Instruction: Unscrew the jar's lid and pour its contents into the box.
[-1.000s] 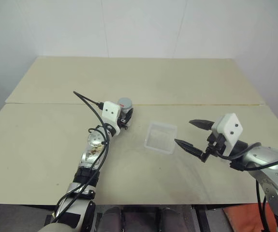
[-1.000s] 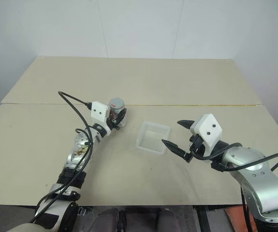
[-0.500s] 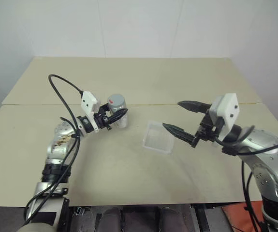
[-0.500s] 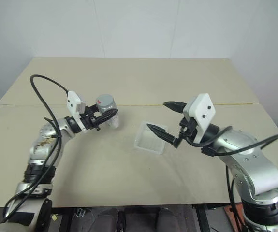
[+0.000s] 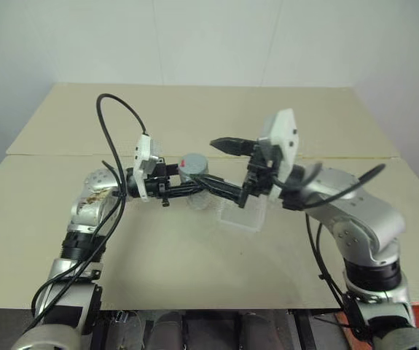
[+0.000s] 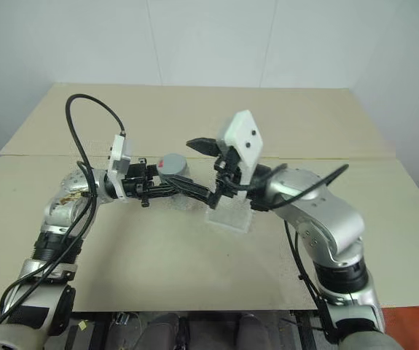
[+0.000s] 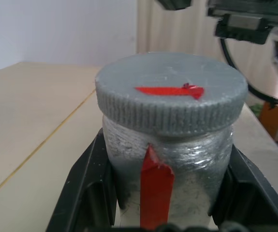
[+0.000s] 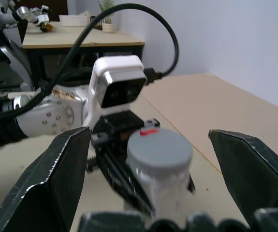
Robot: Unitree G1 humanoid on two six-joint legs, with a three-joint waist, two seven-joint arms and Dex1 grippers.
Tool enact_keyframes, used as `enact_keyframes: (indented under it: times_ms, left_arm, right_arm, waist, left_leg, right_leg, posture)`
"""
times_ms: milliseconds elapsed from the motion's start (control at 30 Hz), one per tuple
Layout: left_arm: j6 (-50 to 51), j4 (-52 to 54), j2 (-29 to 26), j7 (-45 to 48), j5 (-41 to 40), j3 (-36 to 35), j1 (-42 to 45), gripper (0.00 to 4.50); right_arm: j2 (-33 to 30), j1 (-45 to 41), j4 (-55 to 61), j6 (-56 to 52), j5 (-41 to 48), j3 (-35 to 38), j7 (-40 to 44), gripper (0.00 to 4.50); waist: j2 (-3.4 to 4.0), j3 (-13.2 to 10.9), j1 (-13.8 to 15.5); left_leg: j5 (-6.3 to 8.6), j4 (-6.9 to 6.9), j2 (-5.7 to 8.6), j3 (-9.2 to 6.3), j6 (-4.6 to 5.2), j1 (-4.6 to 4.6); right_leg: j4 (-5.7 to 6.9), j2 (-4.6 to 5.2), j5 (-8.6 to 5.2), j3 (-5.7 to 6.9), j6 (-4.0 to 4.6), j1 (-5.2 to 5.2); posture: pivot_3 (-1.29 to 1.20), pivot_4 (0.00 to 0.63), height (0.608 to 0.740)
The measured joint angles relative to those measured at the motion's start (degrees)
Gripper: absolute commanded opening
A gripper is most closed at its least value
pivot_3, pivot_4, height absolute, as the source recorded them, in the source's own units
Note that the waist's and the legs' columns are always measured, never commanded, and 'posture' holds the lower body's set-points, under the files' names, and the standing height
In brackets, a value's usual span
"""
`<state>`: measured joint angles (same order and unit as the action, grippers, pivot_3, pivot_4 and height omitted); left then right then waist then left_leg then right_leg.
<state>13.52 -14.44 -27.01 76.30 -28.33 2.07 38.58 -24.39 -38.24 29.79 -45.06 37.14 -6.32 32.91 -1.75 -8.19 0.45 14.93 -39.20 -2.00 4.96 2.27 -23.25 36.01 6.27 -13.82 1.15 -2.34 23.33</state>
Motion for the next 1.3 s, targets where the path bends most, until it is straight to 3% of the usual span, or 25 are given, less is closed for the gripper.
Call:
enact_keyframes:
  times_ms: [433,533,667,967,1067,1167,1300]
  left_arm:
    - [-1.2,-2.6,1.0,4.0,0.6,0.3,1.5,2.01]
    - [-1.2,-2.6,1.2,4.2,1.1,0.3,1.5,2.01]
    - [-1.6,-2.6,1.2,4.4,1.3,0.2,1.5,2.01]
    - [-2.4,-3.1,1.0,4.9,1.4,0.2,1.5,2.01]
    - [-3.3,-4.9,0.6,8.6,1.3,1.0,2.7,2.01]
    - [-3.3,-5.9,-0.1,14.6,0.1,3.1,4.6,2.01]
    - [-3.2,-5.2,-2.2,16.0,-4.1,8.0,5.4,2.01]
  right_arm:
    - [2.7,-2.5,-4.8,-3.2,-2.6,-3.6,-2.3,4.50]
    - [2.8,-3.1,-5.7,-3.5,-3.0,-3.9,-2.4,3.92]
    - [3.1,-3.2,-6.3,-3.5,-3.4,-4.1,-2.5,2.72]
    - [3.2,-3.7,-6.8,-3.5,-3.8,-4.2,-1.3,2.72]
    - [1.9,-3.7,-8.0,-1.9,-3.5,-4.3,3.6,2.72]
    - [-0.9,-3.6,-10.6,2.9,-1.9,-4.0,13.5,2.72]
    - [-2.2,-5.3,-18.2,9.2,-1.0,-4.4,26.8,2.72]
  waist:
    - [0.01,0.0,-0.2]
    - [0.01,0.0,-0.3]
    - [0.01,0.0,-0.3]
    - [0.01,0.0,-0.5]
    - [0.01,0.0,-0.5]
    - [0.02,0.0,-0.4]
    - [0.02,0.0,-0.8]
  left_leg:
    - [0.00,-0.03,-0.01,-0.02,0.00,-0.06]
    - [0.00,-0.03,-0.01,-0.02,0.00,-0.06]
    - [0.00,-0.03,-0.01,-0.02,0.00,-0.07]
    - [0.00,-0.03,-0.02,-0.03,0.01,-0.07]
    - [0.00,-0.03,-0.01,-0.02,0.01,-0.10]
    - [0.02,-0.04,0.00,-0.02,0.03,-0.14]
    - [0.02,-0.06,-0.02,-0.05,0.03,-0.12]
  right_leg:
    - [0.03,0.00,0.00,0.00,0.00,0.05]
    - [0.04,0.00,0.00,0.00,0.00,0.05]
    - [0.04,0.00,0.00,0.01,0.00,0.06]
    - [0.05,0.00,0.00,0.01,0.00,0.07]
    - [0.02,0.00,0.00,0.03,0.00,0.07]
    - [-0.03,0.00,0.00,0.07,-0.01,0.07]
    - [0.03,-0.02,0.00,0.02,-0.01,0.08]
  posture:
    - [0.00,0.150,0.740]
    - [0.00,0.150,0.740]
    - [0.00,0.150,0.740]
    - [0.00,0.150,0.740]
    - [0.00,0.150,0.740]
    - [0.00,0.150,0.740]
    - [0.00,0.150,0.740]
